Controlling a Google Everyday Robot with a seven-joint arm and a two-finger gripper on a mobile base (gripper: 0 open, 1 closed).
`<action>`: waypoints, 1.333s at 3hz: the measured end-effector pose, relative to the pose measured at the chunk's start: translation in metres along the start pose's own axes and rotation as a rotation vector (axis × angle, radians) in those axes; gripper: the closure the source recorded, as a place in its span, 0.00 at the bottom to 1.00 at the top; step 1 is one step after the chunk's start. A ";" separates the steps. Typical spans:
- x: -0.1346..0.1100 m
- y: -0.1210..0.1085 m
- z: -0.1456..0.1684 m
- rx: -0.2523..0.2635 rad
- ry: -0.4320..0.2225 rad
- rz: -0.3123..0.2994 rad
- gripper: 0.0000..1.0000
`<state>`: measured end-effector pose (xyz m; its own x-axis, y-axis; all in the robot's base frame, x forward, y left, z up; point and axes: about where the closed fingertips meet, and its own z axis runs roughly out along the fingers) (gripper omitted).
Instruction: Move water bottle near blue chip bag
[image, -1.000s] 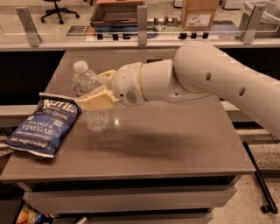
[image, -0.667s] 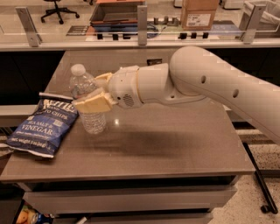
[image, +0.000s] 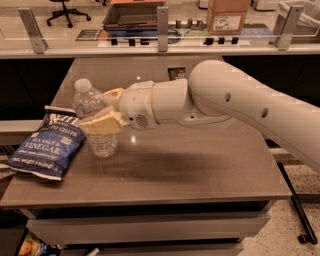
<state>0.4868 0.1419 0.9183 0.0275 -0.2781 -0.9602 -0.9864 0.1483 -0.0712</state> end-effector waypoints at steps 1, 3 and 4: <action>-0.001 0.002 0.001 -0.003 0.000 -0.003 0.60; -0.004 0.005 0.004 -0.009 0.001 -0.009 0.13; -0.005 0.007 0.005 -0.012 0.002 -0.012 0.00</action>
Offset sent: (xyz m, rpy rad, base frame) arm -0.0011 0.0015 0.0006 -0.0008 -0.0016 0.0028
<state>0.4810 0.1495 0.9216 0.0392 -0.2816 -0.9587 -0.9879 0.1334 -0.0796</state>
